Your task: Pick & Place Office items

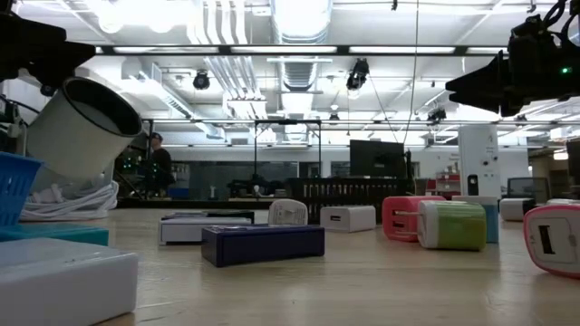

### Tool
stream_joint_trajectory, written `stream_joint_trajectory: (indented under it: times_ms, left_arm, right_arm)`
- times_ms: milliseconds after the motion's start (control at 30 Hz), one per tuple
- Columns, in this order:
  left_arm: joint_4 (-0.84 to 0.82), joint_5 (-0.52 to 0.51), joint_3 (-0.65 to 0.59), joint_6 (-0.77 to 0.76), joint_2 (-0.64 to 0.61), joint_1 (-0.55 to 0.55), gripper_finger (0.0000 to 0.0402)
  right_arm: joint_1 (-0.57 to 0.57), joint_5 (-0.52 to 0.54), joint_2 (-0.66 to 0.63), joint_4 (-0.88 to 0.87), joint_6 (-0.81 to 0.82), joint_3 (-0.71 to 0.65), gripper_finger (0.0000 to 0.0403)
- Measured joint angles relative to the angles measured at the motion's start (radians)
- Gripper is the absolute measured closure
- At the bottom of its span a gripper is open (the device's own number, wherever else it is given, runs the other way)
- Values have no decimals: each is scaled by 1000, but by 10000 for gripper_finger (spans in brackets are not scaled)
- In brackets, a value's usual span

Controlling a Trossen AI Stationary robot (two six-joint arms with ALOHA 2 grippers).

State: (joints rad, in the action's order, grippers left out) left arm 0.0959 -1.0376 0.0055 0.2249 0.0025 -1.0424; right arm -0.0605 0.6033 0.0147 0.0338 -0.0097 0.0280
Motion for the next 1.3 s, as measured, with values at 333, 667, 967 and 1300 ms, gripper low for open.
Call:
stream_joint_trajectory:
  times_ms: [333,667,967,1300]
  left_arm:
    - [0,0,0,0,0,0,176]
    - [0,0,0,0,0,0,177]
    - [0,0,0,0,0,0,177]
    - [0,0,0,0,0,0,177]
  right_arm:
    - [0,0,0,0,1,0,90]
    - [0,0,0,1,5,0,90]
    - [0,0,0,1,28,0,90]
    - [0,0,0,1,8,0,90]
